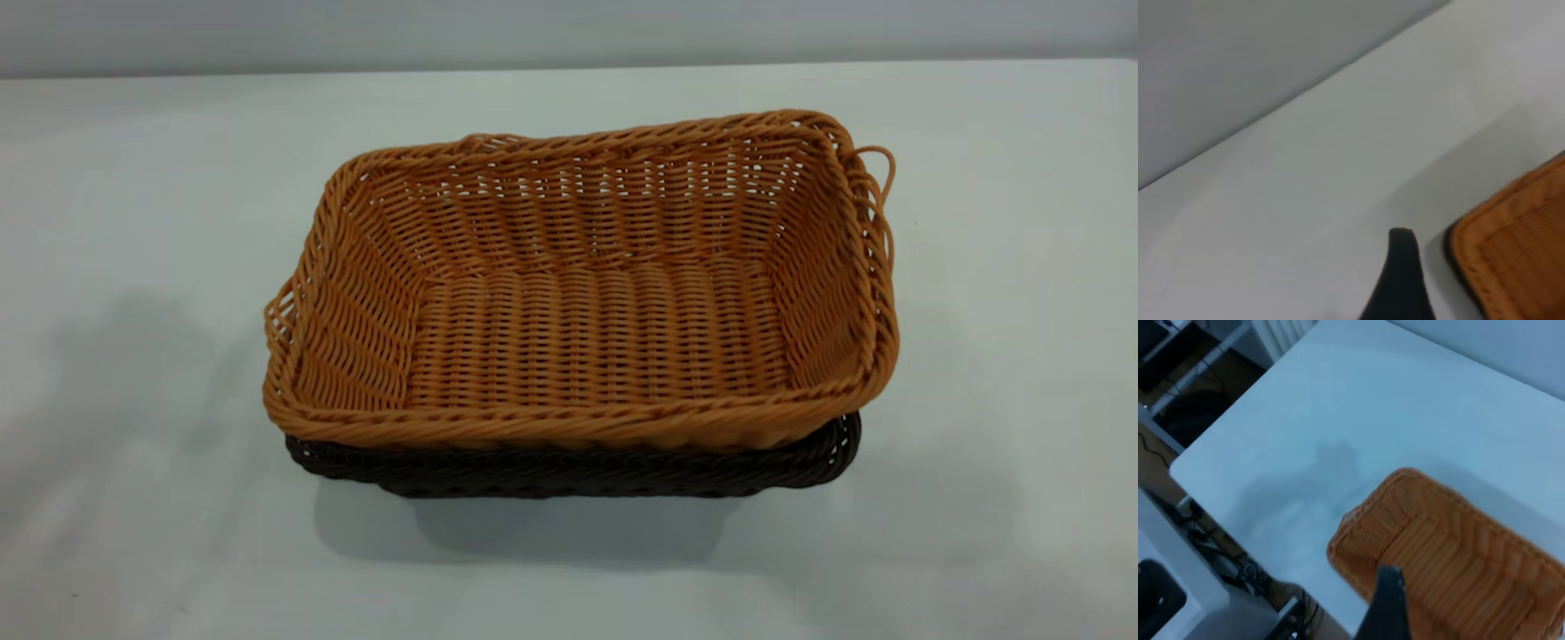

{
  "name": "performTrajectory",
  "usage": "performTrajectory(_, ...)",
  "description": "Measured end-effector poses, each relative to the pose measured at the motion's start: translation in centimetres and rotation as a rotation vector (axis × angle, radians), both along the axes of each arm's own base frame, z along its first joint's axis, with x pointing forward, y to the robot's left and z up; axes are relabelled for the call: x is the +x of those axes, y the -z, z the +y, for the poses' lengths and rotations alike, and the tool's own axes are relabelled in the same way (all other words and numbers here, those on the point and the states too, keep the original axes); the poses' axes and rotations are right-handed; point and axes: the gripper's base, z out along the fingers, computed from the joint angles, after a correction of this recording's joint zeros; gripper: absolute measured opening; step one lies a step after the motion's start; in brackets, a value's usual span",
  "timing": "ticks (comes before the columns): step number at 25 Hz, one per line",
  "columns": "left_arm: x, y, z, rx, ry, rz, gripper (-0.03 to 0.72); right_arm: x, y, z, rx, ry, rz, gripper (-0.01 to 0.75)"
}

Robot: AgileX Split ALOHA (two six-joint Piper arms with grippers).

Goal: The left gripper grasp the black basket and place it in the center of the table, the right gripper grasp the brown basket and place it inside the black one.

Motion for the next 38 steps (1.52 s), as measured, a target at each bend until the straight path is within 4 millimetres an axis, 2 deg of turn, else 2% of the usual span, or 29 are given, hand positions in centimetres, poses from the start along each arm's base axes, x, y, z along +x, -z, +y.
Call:
performTrajectory(2, -2.6, -1.5, 0.0, -0.028, -0.012, 0.000, 0.547, -2.1, 1.1, -0.7, -0.005, -0.002, 0.012, 0.582)
performTrajectory(7, -7.5, -2.8, 0.1, -0.067, -0.027, 0.110, 0.547, -8.0, 3.3, -2.8, 0.004, -0.002, -0.019, 0.582)
performTrajectory(11, -9.3, -3.8, 0.3, -0.089, -0.069, 0.078, 0.547, -12.6, 5.5, -4.4, 0.025, -0.001, -0.063, 0.582)
performTrajectory(14, -10.8, -3.7, 0.8, -0.069, -0.111, 0.061, 0.547, -15.0, 7.7, -5.4, 0.028, 0.022, -0.072, 0.582)
performTrajectory(18, -13.0, -2.2, 1.3, -0.057, -0.181, 0.085, 0.547, -16.7, 11.4, -6.6, -0.015, 0.075, -0.072, 0.582)
performTrajectory(23, -16.3, 1.5, 1.6, -0.059, -0.201, 0.141, 0.547, -17.3, 16.6, -7.5, -0.081, 0.127, -0.061, 0.582)
performTrajectory(26, -18.2, 3.8, 1.8, -0.043, -0.215, 0.161, 0.547, -17.4, 18.8, -8.0, -0.104, 0.165, -0.100, 0.582)
performTrajectory(32, -21.4, 7.3, 2.1, -0.042, -0.237, 0.167, 0.547, -17.8, 21.4, -8.9, -0.122, 0.243, -0.146, 0.582)
performTrajectory(38, -24.2, 9.8, 2.4, -0.046, -0.250, 0.115, 0.547, -18.1, 21.7, -9.1, -0.103, 0.266, -0.176, 0.582)
